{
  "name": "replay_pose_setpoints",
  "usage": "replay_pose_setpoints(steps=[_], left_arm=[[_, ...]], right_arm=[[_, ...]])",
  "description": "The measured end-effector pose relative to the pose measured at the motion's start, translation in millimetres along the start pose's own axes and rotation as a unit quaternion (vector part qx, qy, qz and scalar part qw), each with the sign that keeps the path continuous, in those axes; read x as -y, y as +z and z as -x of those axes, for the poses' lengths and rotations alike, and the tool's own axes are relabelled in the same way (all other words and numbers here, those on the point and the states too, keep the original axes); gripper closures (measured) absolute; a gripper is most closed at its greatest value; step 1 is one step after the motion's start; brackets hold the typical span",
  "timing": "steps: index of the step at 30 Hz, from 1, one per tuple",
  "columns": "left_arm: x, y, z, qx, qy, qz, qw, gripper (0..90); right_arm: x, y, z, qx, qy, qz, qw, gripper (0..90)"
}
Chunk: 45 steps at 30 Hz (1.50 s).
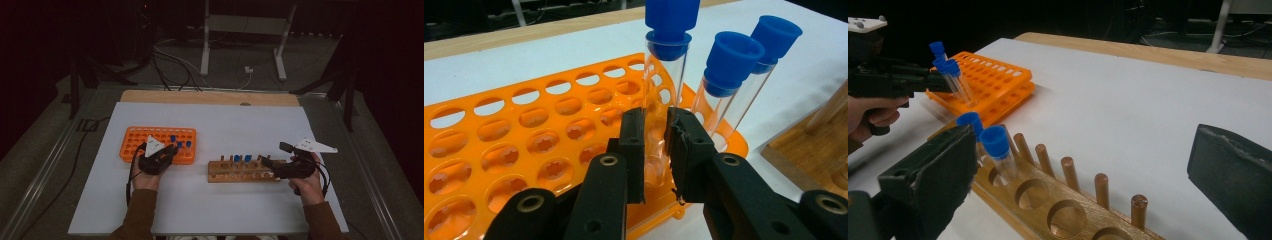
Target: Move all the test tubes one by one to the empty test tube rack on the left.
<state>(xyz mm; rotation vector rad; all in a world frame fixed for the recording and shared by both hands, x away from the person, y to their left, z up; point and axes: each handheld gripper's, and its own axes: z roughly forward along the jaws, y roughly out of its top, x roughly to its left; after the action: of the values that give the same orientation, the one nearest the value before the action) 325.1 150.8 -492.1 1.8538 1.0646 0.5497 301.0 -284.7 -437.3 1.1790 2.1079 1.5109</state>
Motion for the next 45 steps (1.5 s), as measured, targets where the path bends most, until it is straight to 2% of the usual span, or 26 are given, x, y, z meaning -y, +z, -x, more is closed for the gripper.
replay_pose_setpoints(steps=[9,16,20,25,32,34,36,37,42,45], left_arm=[[0.8,-2.0,1.3,0.001,0.004,0.001,1.0000,78.3],[3.9,-4.1,0.8,0.003,0.000,0.023,0.9997,78.1],[5.7,-1.6,2.2,-0.001,0.017,0.000,0.9998,78.1],[6.6,1.2,3.7,-0.005,0.029,-0.021,0.9993,78.2],[6.5,1.0,2.1,0.000,0.020,-0.021,0.9996,77.7],[6.2,0.9,1.4,0.006,0.010,-0.020,0.9997,74.2],[5.7,0.5,1.1,-0.006,0.009,-0.021,0.9997,67.6],[5.8,0.0,0.0,-0.005,0.004,-0.022,0.9997,65.1],[5.1,-3.7,-2.9,0.000,-0.010,-0.014,0.9998,60.0],[4.6,-6.7,-5.0,0.011,-0.025,-0.010,0.9996,57.7]], right_arm=[[0.2,-1.3,2.2,0.001,0.003,0.002,1.0000,0.1],[0.4,-1.2,2.3,-0.001,0.004,0.003,1.0000,0.1],[0.5,-1.1,2.3,-0.002,0.004,0.002,1.0000,0.1],[0.9,-0.8,2.1,-0.003,0.004,0.002,1.0000,0.1],[1.6,0.9,0.7,-0.005,0.001,-0.002,1.0000,0.1],[1.7,1.1,0.6,-0.005,0.001,-0.002,1.0000,0.1],[1.5,1.0,0.8,-0.006,0.001,-0.001,1.0000,0.1],[1.4,0.7,0.9,-0.006,0.001,-0.001,1.0000,0.1],[1.3,-0.1,1.8,-0.006,0.002,-0.001,1.0000,0.1],[1.2,-0.1,1.7,-0.008,0.001,-0.001,1.0000,0.1]])
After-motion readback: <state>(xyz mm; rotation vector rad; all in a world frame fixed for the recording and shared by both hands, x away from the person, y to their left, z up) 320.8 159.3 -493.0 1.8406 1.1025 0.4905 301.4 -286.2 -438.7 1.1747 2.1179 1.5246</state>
